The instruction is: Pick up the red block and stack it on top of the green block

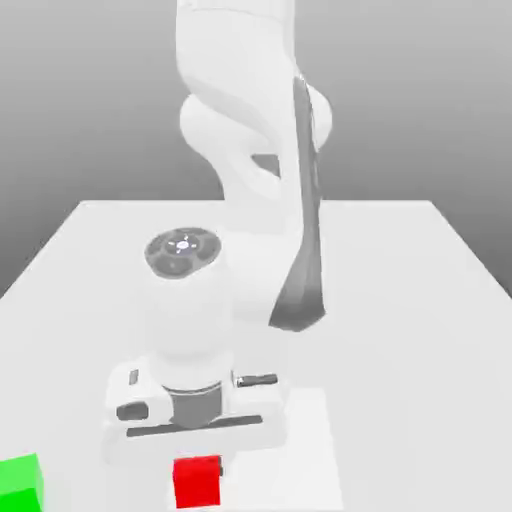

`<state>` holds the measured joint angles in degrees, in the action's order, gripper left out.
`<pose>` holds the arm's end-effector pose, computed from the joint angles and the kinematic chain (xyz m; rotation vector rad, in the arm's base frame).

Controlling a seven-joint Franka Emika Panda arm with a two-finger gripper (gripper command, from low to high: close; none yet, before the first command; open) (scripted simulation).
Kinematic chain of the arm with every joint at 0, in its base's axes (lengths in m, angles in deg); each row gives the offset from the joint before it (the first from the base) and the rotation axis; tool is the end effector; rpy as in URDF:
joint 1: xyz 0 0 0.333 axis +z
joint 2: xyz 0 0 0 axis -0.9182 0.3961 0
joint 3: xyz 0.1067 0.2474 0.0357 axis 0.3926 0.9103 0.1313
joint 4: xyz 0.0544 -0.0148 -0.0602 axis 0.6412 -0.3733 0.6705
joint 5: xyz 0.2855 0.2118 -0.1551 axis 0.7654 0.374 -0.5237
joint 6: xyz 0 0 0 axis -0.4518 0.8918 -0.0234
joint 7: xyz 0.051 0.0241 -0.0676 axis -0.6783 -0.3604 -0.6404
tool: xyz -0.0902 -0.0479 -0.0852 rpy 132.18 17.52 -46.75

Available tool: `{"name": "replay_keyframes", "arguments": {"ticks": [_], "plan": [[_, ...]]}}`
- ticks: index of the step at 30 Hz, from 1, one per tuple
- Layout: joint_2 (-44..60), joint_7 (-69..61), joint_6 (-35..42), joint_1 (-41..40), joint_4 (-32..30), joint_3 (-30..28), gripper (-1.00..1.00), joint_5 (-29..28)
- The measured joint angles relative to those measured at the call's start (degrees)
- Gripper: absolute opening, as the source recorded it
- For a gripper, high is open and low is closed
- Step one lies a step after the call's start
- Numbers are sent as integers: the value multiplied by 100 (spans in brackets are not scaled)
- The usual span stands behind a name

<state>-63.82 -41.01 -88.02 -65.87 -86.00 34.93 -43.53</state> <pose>0.4570 -0.0655 0.1053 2.9785 -0.9960 0.0003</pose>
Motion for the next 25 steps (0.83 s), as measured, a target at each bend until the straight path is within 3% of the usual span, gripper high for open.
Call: {"name": "replay_keyframes", "arguments": {"ticks": [3, 10, 14, 15, 21, 25], "plan": [[-545, 152, 487, 53, -58, -144, -100, -198], [-190, 78, 1462, -939, 1183, -911, -100, 169], [490, -152, 1161, -1326, 1533, -880, -100, 562], [653, -208, 1026, -1384, 1554, -822, 100, 646], [734, -232, 956, -1411, 1565, -795, 100, 683], [172, -17, 1460, -1263, 1530, -1003, 100, 376]]}}
